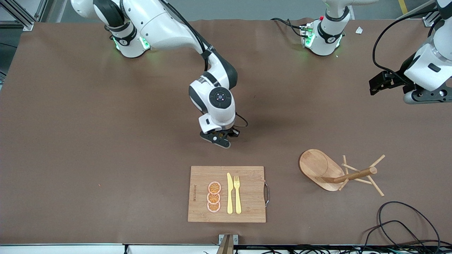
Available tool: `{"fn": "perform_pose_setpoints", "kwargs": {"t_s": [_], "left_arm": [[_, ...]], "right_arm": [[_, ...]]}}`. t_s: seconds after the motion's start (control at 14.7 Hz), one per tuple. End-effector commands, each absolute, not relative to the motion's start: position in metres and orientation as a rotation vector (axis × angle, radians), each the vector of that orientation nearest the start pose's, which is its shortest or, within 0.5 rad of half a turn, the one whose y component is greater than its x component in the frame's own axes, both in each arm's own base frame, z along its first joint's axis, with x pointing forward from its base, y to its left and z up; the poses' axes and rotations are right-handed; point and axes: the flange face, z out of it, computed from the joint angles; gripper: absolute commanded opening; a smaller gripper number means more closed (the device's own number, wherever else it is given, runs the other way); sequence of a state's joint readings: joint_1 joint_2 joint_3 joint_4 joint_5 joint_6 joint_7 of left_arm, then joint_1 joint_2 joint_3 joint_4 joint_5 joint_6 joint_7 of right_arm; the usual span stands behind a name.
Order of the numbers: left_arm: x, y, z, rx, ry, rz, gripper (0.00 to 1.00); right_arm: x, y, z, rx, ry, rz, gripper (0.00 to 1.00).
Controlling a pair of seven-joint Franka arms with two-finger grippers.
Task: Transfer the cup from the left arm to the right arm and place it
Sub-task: 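Grasp the teal mug with the right gripper while the left gripper withdraws, then carry the teal mug sideways with the right gripper and lower it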
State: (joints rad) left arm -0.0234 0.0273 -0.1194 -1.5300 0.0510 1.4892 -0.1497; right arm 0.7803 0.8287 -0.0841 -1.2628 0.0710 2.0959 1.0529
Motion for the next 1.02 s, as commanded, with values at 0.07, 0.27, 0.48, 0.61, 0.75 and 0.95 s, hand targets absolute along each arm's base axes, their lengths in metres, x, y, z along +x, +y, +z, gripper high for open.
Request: {"fn": "perform_pose_setpoints", "kwargs": {"t_s": [0.07, 0.27, 0.48, 0.61, 0.75, 0.95], "left_arm": [[0.540, -0.070, 0.630, -3.096, -0.005, 0.070, 1.00], [0.540, -0.070, 0.630, -3.096, -0.003, 0.072, 1.00], [0.539, -0.069, 0.628, -3.095, -0.007, 0.079, 1.00], [0.539, -0.070, 0.628, -3.095, -0.005, 0.079, 1.00], [0.539, -0.070, 0.628, -3.095, -0.005, 0.079, 1.00], [0.539, -0.069, 0.628, -3.095, -0.007, 0.079, 1.00]], "right_arm": [[0.617, 0.401, 0.330, -3.143, 0.319, 0.051, 0.00], [0.672, 0.289, 0.353, -3.139, 0.188, 0.056, 0.00], [0.701, 0.197, 0.357, -3.137, 0.105, 0.081, 0.00], [0.711, 0.150, 0.357, -3.133, 0.048, 0.076, 0.01], [0.720, 0.095, 0.353, -3.128, -0.042, 0.065, 0.01], [0.723, 0.032, 0.326, -3.123, -0.184, 0.016, 0.01]]}}
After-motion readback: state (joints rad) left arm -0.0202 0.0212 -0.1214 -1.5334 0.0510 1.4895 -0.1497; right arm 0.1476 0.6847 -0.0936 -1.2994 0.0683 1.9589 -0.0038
